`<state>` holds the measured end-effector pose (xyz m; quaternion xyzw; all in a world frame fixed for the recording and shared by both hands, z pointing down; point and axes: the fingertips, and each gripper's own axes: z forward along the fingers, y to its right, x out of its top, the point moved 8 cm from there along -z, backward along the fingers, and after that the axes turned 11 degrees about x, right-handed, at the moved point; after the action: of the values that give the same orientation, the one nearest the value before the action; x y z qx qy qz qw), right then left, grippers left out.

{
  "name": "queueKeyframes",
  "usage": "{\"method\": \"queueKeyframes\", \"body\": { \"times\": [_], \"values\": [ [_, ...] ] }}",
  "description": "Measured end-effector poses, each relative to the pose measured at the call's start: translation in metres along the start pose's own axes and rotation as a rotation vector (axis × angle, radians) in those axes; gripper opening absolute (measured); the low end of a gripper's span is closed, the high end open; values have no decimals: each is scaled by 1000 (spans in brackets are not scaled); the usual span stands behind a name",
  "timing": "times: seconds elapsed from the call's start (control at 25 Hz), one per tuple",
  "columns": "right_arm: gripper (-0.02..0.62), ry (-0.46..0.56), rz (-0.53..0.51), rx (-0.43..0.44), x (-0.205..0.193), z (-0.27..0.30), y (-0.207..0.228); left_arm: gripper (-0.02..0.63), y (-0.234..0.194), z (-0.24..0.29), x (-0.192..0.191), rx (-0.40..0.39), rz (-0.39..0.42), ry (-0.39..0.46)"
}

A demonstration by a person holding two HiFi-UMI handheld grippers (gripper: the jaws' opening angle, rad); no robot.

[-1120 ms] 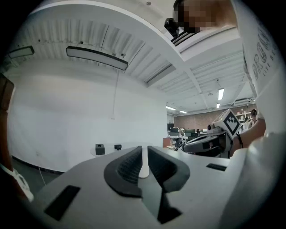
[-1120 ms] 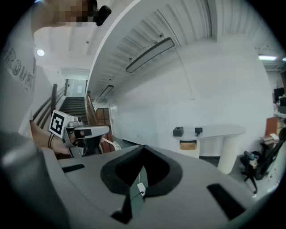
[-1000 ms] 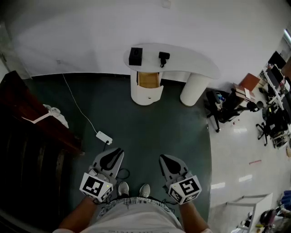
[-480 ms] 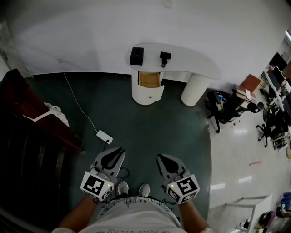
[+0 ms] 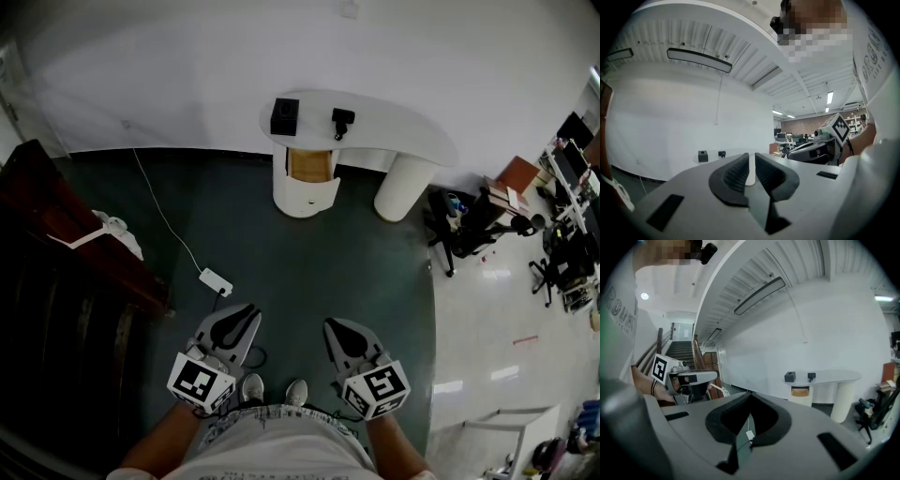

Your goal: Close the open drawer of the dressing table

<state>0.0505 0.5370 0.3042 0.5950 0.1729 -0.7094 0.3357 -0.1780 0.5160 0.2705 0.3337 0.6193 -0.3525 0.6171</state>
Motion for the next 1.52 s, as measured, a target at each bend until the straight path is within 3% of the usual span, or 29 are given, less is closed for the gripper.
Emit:
{"method": "queueKeyframes", "body": {
  "times": [0.44,1.52],
  "values": [
    [9,4,12,4,0,0,1,60,4,2,-2,-12,8,-15],
    [9,0,27,13,-10,-13,7,190,15,7,-15,7,-5,-46]
  ]
}}
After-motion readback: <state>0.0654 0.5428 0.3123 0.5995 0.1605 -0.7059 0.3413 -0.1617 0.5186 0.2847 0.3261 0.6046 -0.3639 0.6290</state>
